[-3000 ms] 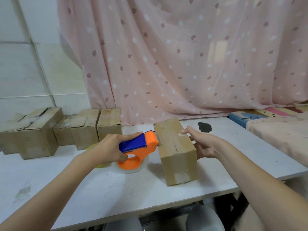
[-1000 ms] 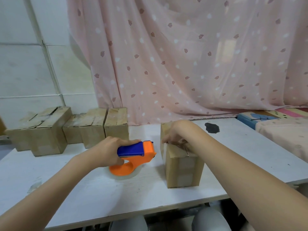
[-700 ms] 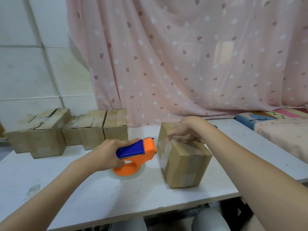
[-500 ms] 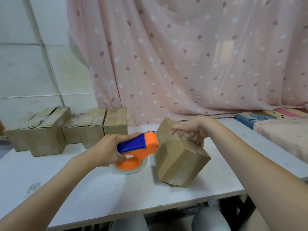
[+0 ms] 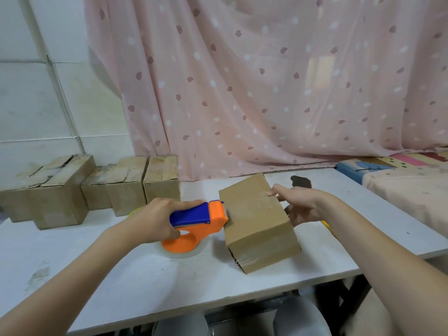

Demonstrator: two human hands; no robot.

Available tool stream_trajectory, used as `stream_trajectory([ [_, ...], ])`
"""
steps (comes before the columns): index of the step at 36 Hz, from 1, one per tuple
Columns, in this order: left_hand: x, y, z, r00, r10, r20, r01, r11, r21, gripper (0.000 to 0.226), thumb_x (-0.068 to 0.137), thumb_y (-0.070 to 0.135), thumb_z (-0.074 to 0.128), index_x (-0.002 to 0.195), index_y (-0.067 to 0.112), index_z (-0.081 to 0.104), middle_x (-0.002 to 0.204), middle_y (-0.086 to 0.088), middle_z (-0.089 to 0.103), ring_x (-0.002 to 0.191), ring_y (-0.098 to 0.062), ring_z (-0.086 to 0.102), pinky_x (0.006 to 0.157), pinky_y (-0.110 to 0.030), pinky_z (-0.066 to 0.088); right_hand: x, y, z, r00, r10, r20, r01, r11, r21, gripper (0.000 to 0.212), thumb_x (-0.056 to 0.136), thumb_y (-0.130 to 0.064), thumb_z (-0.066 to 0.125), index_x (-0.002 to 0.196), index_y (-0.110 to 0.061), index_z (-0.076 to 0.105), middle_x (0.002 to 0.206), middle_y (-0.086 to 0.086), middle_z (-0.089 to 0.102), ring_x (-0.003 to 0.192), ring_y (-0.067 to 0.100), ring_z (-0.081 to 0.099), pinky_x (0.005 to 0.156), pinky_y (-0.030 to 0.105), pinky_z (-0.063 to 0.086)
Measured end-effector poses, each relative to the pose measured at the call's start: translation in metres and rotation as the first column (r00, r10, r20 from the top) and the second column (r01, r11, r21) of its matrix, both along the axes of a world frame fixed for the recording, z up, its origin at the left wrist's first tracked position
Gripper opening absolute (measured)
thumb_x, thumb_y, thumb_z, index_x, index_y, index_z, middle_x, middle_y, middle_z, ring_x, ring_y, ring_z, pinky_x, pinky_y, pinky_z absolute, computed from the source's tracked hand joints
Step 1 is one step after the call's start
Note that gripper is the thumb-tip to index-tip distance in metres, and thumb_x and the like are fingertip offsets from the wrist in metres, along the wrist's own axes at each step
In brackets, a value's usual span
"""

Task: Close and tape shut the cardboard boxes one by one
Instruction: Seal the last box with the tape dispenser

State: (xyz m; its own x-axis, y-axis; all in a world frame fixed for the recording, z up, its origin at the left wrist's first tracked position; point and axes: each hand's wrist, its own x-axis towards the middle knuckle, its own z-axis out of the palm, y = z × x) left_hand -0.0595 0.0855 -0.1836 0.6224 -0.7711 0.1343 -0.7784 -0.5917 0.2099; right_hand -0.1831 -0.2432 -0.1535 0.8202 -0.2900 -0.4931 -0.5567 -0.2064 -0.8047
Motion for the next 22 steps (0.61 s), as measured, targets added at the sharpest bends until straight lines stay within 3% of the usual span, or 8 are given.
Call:
stream_trajectory([
  [6, -0.003, -0.012, 0.001, 1.0, -0.014, -0.021, 0.015, 1.0, 0.021, 0.093, 0.074, 0.017, 0.067, 0.134, 0.072, 0.022, 0.086, 0.008, 0.061, 0.073, -0.011, 0.053, 0.058, -0.022, 0.036, -0.006, -0.011, -0.02, 1.0, 0.016, -0.02, -0.015, 0.999, 0.046, 0.052, 0.087, -0.051, 0.056, 0.118, -0.009, 0.063, 0.09, 0.012, 0.066, 0.076, 0.028, 0.058, 0.08, 0.033, 0.048],
  [9, -0.004, -0.014, 0.0, 0.999, -0.018, -0.029, 0.018, 1.0, 0.003, 0.093, 0.075, 0.017, 0.067, 0.135, 0.072, 0.022, 0.089, 0.009, 0.062, 0.074, -0.011, 0.054, 0.058, -0.02, 0.037, -0.007, -0.012, -0.022, 0.998, 0.007, -0.059, -0.018, 0.984, -0.175, 0.058, 0.086, -0.057, 0.055, 0.116, -0.008, 0.064, 0.084, 0.002, 0.061, 0.071, 0.019, 0.051, 0.072, 0.03, 0.037],
  [10, -0.004, -0.015, -0.001, 0.999, -0.016, -0.033, 0.016, 1.0, -0.004, 0.093, 0.075, 0.017, 0.066, 0.136, 0.071, 0.023, 0.089, 0.009, 0.063, 0.075, -0.011, 0.054, 0.058, -0.02, 0.037, -0.008, -0.011, -0.022, 0.999, -0.001, -0.038, -0.01, 0.957, -0.291, 0.065, 0.086, -0.059, 0.055, 0.124, -0.006, 0.062, 0.092, 0.003, 0.061, 0.077, 0.019, 0.053, 0.072, 0.031, 0.036],
  [13, -0.004, -0.018, 0.0, 0.999, -0.013, -0.03, 0.013, 1.0, -0.009, 0.09, 0.075, 0.018, 0.066, 0.14, 0.067, 0.027, 0.084, 0.01, 0.062, 0.073, -0.012, 0.053, 0.058, -0.019, 0.037, -0.014, 0.011, -0.019, 0.992, 0.09, 0.093, -0.008, 0.761, -0.649, 0.066, 0.096, -0.049, 0.054, 0.149, -0.011, 0.041, 0.142, 0.008, 0.052, 0.128, 0.029, 0.048, 0.096, 0.036, 0.039],
  [14, -0.005, -0.019, 0.0, 1.0, -0.012, -0.029, 0.012, 1.0, -0.01, 0.089, 0.075, 0.019, 0.067, 0.14, 0.066, 0.026, 0.083, 0.01, 0.061, 0.072, -0.012, 0.053, 0.057, -0.019, 0.036, -0.017, 0.023, -0.017, 0.976, 0.169, 0.134, -0.014, 0.67, -0.742, 0.06, 0.1, -0.044, 0.051, 0.15, -0.015, 0.039, 0.148, 0.007, 0.049, 0.134, 0.03, 0.043, 0.103, 0.036, 0.036],
  [16, -0.005, -0.022, 0.002, 1.0, -0.01, -0.029, 0.01, 1.0, -0.008, 0.087, 0.076, 0.021, 0.067, 0.14, 0.066, 0.027, 0.081, 0.009, 0.061, 0.07, -0.013, 0.053, 0.057, -0.019, 0.035, -0.021, 0.047, -0.017, 0.923, 0.346, 0.168, -0.055, 0.55, -0.834, 0.042, 0.103, -0.041, 0.044, 0.138, -0.019, 0.05, 0.131, 0.008, 0.06, 0.125, 0.032, 0.049, 0.105, 0.037, 0.038],
  [18, -0.005, -0.025, 0.002, 1.0, -0.011, -0.022, 0.011, 1.0, -0.007, 0.087, 0.076, 0.023, 0.067, 0.142, 0.064, 0.028, 0.079, 0.008, 0.06, 0.069, -0.013, 0.052, 0.057, -0.02, 0.036, -0.022, 0.063, -0.024, 0.882, 0.453, 0.133, -0.128, 0.501, -0.856, 0.03, 0.104, -0.041, 0.039, 0.119, -0.02, 0.055, 0.111, 0.004, 0.063, 0.112, 0.03, 0.054, 0.103, 0.041, 0.041],
  [22, -0.005, -0.027, 0.002, 1.0, -0.014, -0.015, 0.014, 1.0, -0.002, 0.087, 0.078, 0.024, 0.068, 0.144, 0.062, 0.027, 0.081, 0.01, 0.06, 0.071, -0.014, 0.054, 0.059, -0.021, 0.038, -0.024, 0.073, -0.033, 0.859, 0.511, 0.033, -0.183, 0.367, -0.912, 0.044, 0.106, -0.038, 0.032, 0.139, -0.015, 0.049, 0.146, 0.003, 0.049, 0.137, 0.025, 0.04, 0.116, 0.034, 0.025],
])
